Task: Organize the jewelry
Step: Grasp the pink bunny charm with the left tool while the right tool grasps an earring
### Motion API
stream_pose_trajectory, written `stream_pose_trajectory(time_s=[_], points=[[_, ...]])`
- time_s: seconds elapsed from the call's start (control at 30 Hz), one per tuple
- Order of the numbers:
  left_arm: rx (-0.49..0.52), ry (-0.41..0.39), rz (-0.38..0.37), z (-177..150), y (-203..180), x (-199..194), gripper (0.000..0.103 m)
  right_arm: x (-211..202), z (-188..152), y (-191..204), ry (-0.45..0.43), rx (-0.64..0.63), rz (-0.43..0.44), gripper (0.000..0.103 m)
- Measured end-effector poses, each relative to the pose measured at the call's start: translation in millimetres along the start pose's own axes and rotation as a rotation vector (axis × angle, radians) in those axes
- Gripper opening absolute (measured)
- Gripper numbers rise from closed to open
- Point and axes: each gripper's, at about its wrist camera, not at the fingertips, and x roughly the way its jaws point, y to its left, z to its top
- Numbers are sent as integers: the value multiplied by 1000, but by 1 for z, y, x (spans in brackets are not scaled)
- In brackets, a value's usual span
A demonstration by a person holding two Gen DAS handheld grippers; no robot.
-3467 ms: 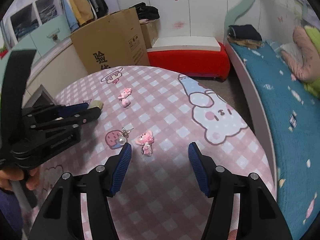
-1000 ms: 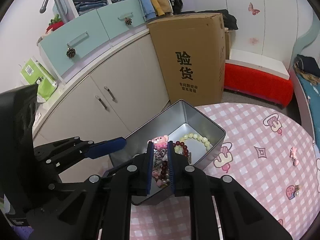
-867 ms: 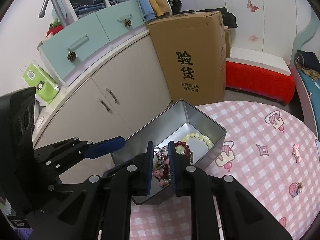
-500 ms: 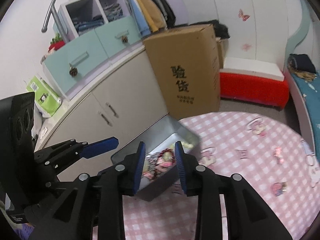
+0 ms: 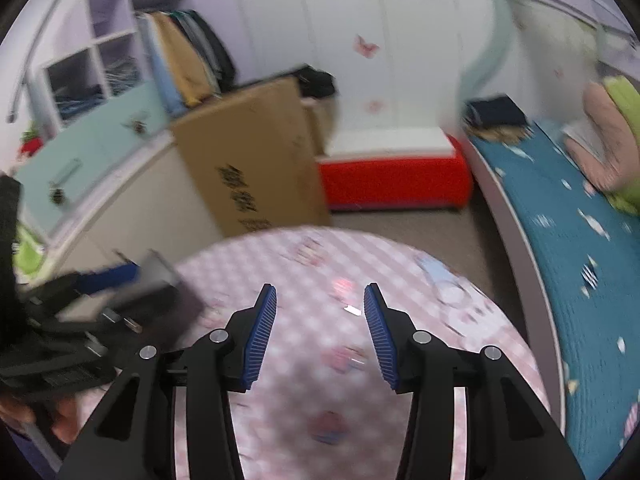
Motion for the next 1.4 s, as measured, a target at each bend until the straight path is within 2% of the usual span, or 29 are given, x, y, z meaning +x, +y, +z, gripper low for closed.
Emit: stream_pose_trajectory(time_s=[0.1,0.2,0.37,0.43,0.5,0.57,0.6,0.93,1.23,1.3,1.37,1.4], points=[[-12,33,-11,4,-7,21,74,27,-14,-19,73,18,-26,46],[-24,65,-14,4,-9,39,74,52,-23,-20,123,-10,-44,46],[-21,97,-3,1,-8,62,74,79,-39,-11,151,-78,-90,42],[-27,103,-5,1,-8,68,74,82,-44,-9,158,-105,-115,34],[-33,115,-10,0,-9,76,74,81,-48,-6,141,-145,-140,32],[-34,123,-11,0,-10,84,74,79,-50,-8,135,-144,-130,20],[-36,128,-12,0,-11,88,74,78,-51,-10,134,-146,-125,10],[-34,164,-66,1,-40,128,74,69,-47,-50,124,-74,-104,10],[14,142,12,10,-68,165,74,64,-38,-80,114,6,-48,10],[55,127,58,10,-72,165,45,64,-36,-83,109,15,-35,10],[76,124,54,11,-74,166,37,64,-36,-86,107,22,-24,10],[84,125,57,10,-74,166,30,64,-35,-87,106,27,-17,10]])
